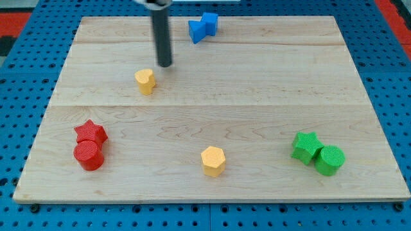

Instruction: Move the yellow heart towards the yellow hexagon

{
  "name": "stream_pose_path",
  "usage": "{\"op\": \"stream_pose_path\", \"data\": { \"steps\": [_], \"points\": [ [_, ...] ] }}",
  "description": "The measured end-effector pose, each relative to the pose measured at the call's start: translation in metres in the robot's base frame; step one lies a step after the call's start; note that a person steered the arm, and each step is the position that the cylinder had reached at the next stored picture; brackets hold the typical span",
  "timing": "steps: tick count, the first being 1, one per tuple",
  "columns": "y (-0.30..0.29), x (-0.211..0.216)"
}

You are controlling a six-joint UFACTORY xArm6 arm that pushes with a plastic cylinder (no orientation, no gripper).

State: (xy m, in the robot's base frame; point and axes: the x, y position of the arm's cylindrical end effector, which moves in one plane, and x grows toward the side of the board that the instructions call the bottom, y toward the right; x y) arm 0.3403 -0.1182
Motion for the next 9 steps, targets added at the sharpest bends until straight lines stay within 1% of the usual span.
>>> {"op": "stream_pose_path", "data": {
  "steps": [1, 2, 3, 4, 5, 6, 7, 8, 9],
  "points": [
    [0.014, 0.047],
    [0.076, 0.106],
    [0.023, 0.086],
    [0.011, 0.057],
    [-0.071, 0.083],
    [-0.019, 0.126],
    [0.05, 0.155],
    [0.037, 0.133],
    [0.062, 0.128]
  ]
}}
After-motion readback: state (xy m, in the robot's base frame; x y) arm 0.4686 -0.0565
